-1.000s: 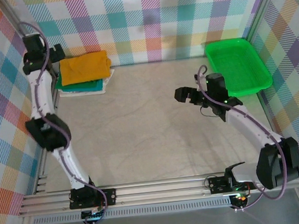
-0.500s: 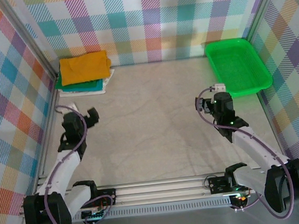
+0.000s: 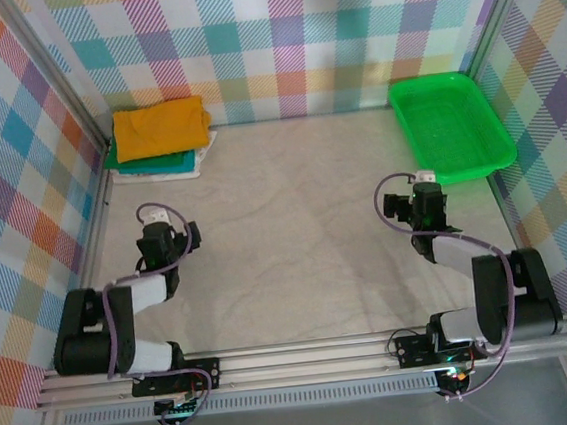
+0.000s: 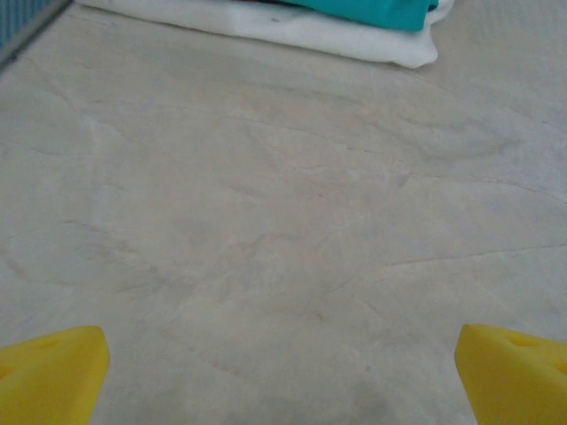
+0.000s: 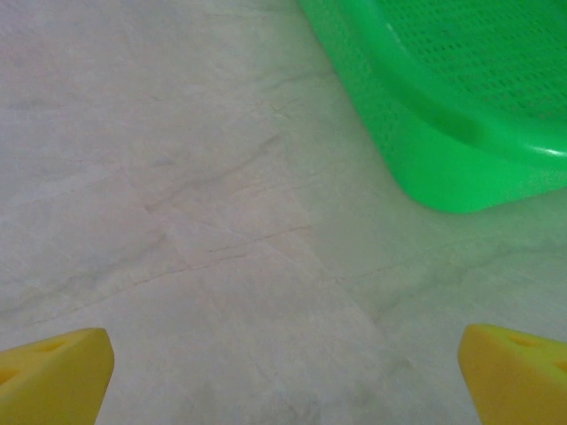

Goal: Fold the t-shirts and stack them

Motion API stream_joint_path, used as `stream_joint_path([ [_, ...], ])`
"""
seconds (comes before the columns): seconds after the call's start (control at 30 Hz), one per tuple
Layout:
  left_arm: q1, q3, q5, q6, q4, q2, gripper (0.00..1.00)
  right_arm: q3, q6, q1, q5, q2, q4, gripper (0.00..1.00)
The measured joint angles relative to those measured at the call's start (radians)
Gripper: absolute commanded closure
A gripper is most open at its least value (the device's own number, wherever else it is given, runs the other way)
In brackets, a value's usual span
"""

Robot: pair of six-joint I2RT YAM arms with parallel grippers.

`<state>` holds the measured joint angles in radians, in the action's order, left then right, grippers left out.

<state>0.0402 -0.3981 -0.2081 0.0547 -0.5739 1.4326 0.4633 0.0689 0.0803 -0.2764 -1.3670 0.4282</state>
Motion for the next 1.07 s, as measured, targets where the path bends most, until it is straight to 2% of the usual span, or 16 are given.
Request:
stream_joint_path([
  [0.13,0.011,-0.04,0.017,-0.019,-0.091,0.085,0.0,-0.007,-0.012,-0.02,0.046,-0.05,0.107,0.0],
  [0.27,0.018,0.05,0.055,-0.04,-0.249,0.104,0.0,-0.085,-0.033,-0.029,0.107,-0.069,0.301,0.0],
  [0.4,0.023,0.067,0.119,-0.079,-0.278,0.113,0.0,-0.189,-0.058,-0.029,0.176,-0.131,0.473,0.0],
  [0.67,0.027,-0.017,0.132,-0.085,-0.24,0.128,0.0,-0.058,-0.058,-0.072,0.25,-0.173,0.417,0.0],
  [1.07,0.027,-0.017,0.132,-0.085,-0.236,0.128,0.0,-0.056,-0.058,-0.078,0.271,-0.173,0.392,0.0],
])
